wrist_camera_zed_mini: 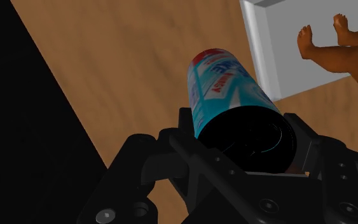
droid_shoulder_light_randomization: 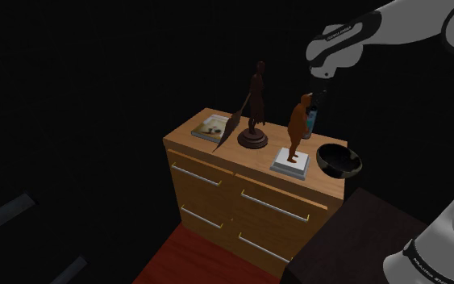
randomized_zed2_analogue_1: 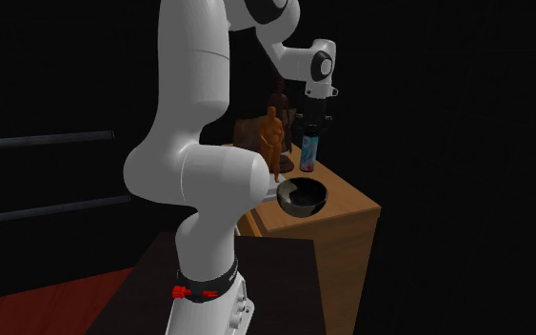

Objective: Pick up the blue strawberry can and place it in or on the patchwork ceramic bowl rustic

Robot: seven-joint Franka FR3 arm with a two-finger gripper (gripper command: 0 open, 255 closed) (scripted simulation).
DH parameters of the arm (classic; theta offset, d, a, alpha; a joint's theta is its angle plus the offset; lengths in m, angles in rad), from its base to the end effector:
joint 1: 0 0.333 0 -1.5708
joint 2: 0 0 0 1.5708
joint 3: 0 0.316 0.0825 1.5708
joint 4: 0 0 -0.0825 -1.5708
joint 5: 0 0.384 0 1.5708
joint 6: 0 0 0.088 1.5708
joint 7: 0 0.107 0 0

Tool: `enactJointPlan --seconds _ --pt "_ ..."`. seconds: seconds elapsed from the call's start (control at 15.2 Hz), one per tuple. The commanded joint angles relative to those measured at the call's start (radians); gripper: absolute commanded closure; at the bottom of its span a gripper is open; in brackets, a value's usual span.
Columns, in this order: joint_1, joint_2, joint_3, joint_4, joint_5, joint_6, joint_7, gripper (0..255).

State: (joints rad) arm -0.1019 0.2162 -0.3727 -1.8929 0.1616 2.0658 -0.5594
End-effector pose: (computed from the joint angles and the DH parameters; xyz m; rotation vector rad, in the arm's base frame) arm 0.5447 -0.2594 0.3956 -3.0741 -0.0198 -0.0131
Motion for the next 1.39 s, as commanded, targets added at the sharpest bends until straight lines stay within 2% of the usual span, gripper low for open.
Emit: enactJointPlan --seconds 0.0,0.99,1.32 --pt "0.001 -0.01 -0.001 0.016 -0.006 -0.025 0.005 255" --pt "0.003 -0.06 -0.008 0.147 -0.035 -0.201 0.033 255" --pt "0.013 -0.271 -0.014 -0.055 -0.116 -0.192 0.058 255"
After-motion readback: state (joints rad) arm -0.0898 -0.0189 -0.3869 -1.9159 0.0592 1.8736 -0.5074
